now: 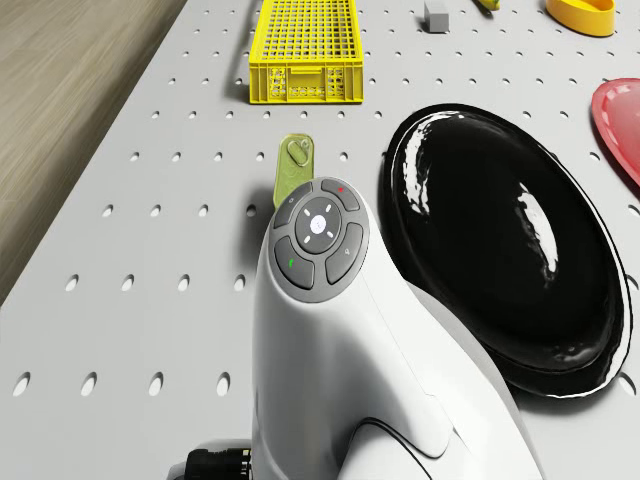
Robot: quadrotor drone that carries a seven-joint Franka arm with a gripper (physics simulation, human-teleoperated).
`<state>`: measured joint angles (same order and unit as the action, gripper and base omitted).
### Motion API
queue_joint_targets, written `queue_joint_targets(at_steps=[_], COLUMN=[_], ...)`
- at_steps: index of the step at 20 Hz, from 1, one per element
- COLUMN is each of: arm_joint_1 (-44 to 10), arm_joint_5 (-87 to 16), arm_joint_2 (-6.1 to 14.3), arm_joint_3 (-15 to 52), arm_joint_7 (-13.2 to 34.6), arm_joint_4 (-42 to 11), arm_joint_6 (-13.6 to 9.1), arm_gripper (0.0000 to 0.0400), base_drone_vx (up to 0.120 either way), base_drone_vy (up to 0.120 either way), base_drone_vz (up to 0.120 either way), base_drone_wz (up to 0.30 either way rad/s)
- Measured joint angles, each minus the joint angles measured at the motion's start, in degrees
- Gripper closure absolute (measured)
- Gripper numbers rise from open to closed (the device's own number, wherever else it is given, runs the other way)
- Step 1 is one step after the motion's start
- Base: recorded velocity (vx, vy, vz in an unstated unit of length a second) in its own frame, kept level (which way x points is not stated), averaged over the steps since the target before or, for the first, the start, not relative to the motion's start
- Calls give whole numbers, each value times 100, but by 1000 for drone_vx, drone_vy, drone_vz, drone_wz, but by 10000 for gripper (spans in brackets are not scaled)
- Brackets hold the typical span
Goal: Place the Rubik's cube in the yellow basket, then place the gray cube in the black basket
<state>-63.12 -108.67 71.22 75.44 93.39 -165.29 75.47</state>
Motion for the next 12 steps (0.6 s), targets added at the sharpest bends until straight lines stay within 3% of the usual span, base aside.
queue_joint_targets(at_steps=[12], arm_joint_1=[-11], arm_joint_5=[-490], arm_joint_2=[391], arm_joint_3=[-601], arm_joint_7=[-38], arm_joint_4=[136], arm_joint_6=[575], arm_gripper=[0], base_drone_vx=[0], base_drone_vy=[0], base_drone_vz=[0], base_drone_wz=[0])
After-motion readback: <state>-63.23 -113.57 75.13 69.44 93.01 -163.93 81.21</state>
